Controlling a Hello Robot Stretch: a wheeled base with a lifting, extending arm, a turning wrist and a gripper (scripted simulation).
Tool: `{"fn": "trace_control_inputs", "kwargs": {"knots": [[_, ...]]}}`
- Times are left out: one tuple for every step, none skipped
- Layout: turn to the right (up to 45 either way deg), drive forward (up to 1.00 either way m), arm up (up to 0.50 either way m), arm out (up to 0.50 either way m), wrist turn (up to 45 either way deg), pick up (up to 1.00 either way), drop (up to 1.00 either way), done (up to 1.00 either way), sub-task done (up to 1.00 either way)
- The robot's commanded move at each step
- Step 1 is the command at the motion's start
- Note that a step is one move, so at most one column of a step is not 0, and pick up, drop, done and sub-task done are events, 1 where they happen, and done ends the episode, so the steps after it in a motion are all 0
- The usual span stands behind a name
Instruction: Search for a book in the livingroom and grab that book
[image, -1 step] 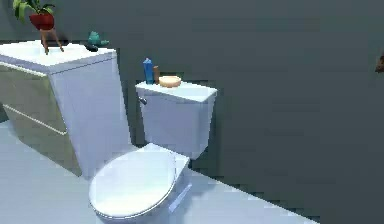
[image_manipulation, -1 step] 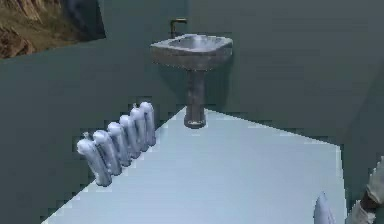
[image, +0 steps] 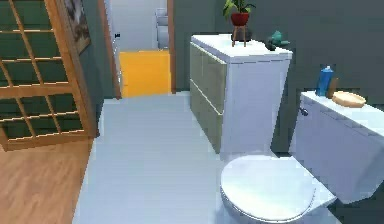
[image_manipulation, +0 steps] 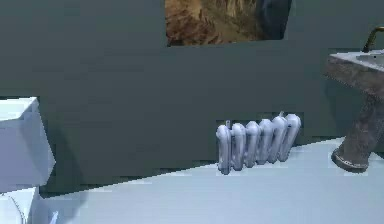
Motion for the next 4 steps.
{"fn": "trace_control_inputs", "kwargs": {"knots": [[-6.0,0.0,0.0,0.0,0.0,0.0,0.0,0.0,0.0],[0.0,1.0,0.0,0.0,0.0,0.0,0.0,0.0,0.0],[-24.0,0.0,0.0,0.0,0.0,0.0,0.0,0.0,0.0],[0.0,0.05,0.0,0.0,0.0,0.0,0.0,0.0,0.0]]}}
